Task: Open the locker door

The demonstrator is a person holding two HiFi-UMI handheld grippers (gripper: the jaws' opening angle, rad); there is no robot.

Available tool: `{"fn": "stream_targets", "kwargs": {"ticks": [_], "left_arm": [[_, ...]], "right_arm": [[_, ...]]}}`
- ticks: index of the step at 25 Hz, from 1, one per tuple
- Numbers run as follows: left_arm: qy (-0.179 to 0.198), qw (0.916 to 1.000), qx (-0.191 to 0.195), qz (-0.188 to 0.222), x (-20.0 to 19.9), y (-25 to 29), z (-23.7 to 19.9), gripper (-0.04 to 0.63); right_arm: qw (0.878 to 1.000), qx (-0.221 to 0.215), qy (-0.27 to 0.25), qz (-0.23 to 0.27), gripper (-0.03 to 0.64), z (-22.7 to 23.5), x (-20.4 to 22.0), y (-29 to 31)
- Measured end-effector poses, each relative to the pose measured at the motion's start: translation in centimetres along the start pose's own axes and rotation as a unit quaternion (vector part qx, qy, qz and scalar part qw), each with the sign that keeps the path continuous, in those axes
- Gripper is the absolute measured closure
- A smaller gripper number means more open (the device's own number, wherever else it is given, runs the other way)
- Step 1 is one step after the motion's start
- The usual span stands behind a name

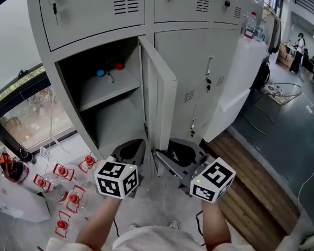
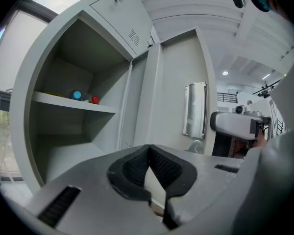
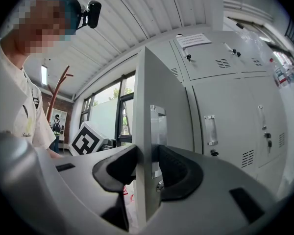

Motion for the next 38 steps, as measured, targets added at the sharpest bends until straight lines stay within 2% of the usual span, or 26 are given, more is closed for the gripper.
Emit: {"fn": "stream_targets", "kwargs": {"ticks": [10,21,38], "left_arm": [[0.006,0.9995,0.030,-0.009,0.5,2.0,2.8,0.589],[0.009,0.9981,0.060,-0.014,0.8,3.9,4.9,0.589],[0.014,0.9963,0.084,-0.007,0.0,7.0,7.0,0.589]], "right_arm": [[0.998,0.059,0.006,0.008,0.488,2.6,0.0,-3.5],[0.990,0.135,0.024,0.025,0.525,6.6,0.2,-7.0],[0.981,0.190,0.029,0.025,0.526,12.9,0.3,-9.4]]}}
Point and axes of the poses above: the fingertips, and each gripper's own axes: y forward along the fingers, z to its right, x out of its underside, the point moved 5 cm from there along -y, backward along the fingers, and after that the axes turned 7 degrees about -x, right-handed, at the moved point
